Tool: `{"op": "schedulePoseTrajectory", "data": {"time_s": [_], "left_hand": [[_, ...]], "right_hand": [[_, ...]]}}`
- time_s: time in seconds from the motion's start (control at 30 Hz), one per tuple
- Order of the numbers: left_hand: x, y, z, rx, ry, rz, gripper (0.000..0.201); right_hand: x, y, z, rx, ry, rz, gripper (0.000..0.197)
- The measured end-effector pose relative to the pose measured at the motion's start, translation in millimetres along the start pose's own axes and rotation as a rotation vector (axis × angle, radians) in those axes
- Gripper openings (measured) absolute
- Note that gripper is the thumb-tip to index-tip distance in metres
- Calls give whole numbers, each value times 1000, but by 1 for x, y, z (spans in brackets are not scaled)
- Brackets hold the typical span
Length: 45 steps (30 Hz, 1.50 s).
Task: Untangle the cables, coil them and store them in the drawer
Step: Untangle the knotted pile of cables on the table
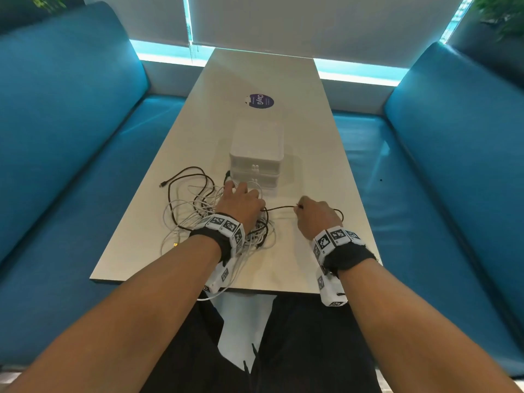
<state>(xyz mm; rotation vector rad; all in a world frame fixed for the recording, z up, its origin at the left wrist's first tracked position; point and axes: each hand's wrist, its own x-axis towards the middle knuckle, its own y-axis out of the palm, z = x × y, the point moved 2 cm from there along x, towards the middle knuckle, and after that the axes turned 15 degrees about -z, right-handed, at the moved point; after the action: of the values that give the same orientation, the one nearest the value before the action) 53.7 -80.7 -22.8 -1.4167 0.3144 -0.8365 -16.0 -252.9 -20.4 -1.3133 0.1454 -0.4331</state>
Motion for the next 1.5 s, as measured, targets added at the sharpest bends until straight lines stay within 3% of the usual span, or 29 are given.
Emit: {"op": "schedulePoseTrajectory", "data": {"time_s": [0.17, 0.27, 0.33, 0.47, 0.6, 0.83, 1.07, 1.23, 1.33, 1.5], "left_hand": [[-5, 1, -2, 12, -19, -24, 23], [-7, 2, -3, 4, -18, -17, 23], [-8, 3, -2, -2, -7, -7, 29], [-9, 3, 0, -14, 37, 20, 40], [-12, 3, 4, -40, 49, 8, 33], [-14, 2, 11, -32, 36, -51, 25], [-15, 4, 15, -37, -9, 2, 31], [-15, 5, 11, -1, -19, 15, 23], [-16, 8, 9, 14, -24, 24, 22], [-15, 11, 9, 32, -10, 19, 23]], "right_hand": [[-5, 1, 36, 129, -86, -76, 55], [-8, 0, 47, 283, -127, -107, 37], [-11, 1, 50, 310, -216, -52, 24], [-12, 10, 45, 276, -314, 47, 31], [-9, 20, 45, 195, -271, 72, 20], [-2, 23, 38, 164, -195, 89, 21], [10, 10, 1, 58, 85, 33, 20], [3, 13, 14, 152, 163, -3, 33], [-2, 11, 29, 318, 102, -2, 41], [-7, 17, 46, 296, -117, 77, 20]]}}
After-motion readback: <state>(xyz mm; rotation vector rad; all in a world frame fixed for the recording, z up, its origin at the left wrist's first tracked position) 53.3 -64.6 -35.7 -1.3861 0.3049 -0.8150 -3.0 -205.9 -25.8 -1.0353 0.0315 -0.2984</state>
